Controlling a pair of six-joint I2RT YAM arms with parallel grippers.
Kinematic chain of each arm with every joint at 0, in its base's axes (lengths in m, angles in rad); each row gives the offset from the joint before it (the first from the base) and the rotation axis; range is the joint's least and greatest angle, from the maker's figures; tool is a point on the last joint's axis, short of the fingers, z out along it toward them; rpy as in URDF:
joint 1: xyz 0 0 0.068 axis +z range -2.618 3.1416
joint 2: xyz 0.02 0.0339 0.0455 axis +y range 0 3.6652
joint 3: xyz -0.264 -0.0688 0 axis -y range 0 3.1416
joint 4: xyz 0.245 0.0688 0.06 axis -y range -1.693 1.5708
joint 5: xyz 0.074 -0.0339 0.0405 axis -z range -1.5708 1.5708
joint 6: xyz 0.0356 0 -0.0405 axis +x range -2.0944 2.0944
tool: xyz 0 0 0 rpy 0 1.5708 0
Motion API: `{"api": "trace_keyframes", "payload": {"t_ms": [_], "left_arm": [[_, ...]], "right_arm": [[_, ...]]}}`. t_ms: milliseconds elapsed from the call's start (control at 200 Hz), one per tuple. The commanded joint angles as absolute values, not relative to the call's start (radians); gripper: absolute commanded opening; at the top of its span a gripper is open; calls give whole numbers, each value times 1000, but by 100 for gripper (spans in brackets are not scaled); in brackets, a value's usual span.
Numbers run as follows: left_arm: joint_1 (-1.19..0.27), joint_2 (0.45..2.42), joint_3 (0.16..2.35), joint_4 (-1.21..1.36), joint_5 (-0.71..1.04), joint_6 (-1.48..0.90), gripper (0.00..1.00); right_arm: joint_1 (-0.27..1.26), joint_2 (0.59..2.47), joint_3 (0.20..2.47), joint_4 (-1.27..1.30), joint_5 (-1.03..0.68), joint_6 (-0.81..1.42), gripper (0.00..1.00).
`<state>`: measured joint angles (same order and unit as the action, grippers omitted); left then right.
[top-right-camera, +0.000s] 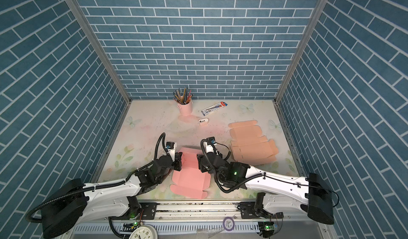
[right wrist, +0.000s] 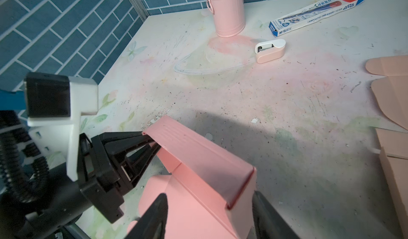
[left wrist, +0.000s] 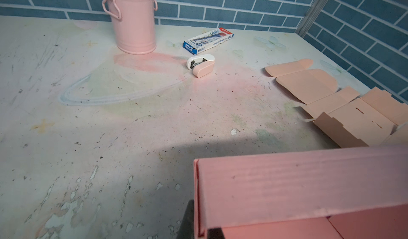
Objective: Fold the paper box
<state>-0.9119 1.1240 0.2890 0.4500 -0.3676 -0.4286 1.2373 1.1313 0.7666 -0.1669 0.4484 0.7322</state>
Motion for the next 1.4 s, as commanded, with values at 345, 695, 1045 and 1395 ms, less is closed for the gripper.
{"api": "trace_keyframes", "payload": {"t_ms": [345,695,1045,1395], "left_arm": [[-917,1157,209,720,-329,-268,6],[-955,1267,170,898,-325,-199,7],[-998,1371,173,956,-362,-179,8],[-1102,1487,222,972,-472,-128,14]], "right_arm": [[1175,1164,785,-177,358,639,62],[1157,1227,798,-213,373,642,60],[1150,1297,816,-204,336,623,60],[1148,1285,790,-217,314,638,60]]}}
